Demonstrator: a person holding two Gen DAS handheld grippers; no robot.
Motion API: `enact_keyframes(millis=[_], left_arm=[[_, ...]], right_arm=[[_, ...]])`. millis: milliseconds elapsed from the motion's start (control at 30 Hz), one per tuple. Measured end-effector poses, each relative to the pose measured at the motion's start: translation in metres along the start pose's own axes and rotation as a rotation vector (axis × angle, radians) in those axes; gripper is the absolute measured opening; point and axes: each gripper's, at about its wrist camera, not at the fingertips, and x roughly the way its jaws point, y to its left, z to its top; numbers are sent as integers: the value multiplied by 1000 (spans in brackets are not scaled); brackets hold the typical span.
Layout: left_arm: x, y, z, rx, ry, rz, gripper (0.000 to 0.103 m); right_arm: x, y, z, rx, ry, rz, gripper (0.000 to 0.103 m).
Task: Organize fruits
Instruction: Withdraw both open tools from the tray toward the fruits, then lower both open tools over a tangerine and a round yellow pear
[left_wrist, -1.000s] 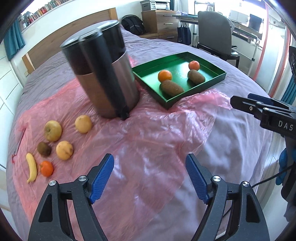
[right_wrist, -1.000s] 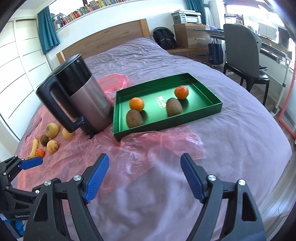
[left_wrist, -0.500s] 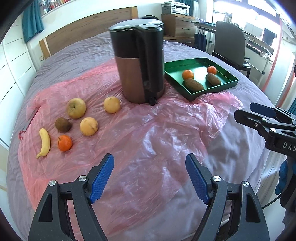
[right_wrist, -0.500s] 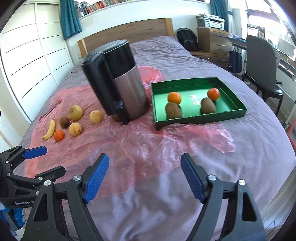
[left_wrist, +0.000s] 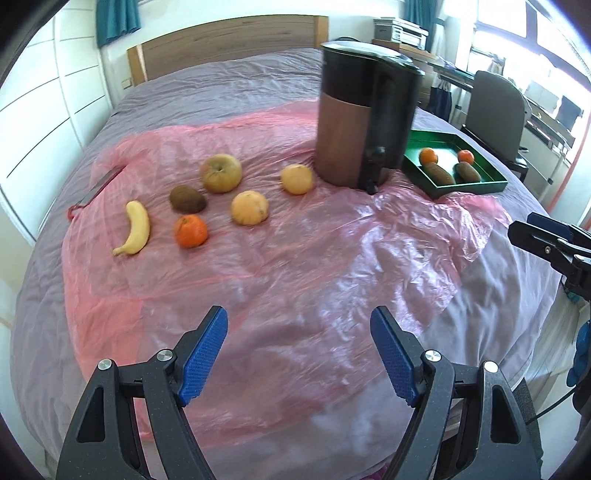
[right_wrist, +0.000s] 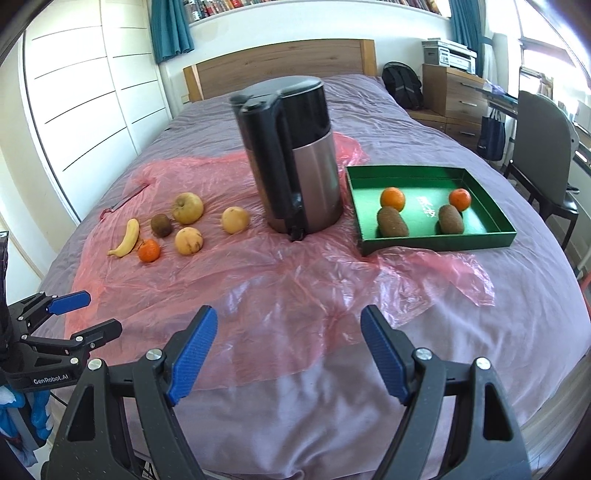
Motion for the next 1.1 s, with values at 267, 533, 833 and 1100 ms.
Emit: enact_keyframes(millis=[267, 533, 833, 1100], left_arm=[[-18, 45, -21, -94, -22, 40, 75], [-27, 89, -42, -201, -33, 94, 75], [-15, 123, -52, -281, -43, 128, 75], [10, 133, -41, -295, -45, 157, 75]], right_arm=[[-3, 39, 1, -71, 3, 29, 103], [6, 75, 1, -140, 20, 65, 103], [38, 100, 3, -179, 54, 81, 103], [86, 111, 20, -167, 75, 105, 103]])
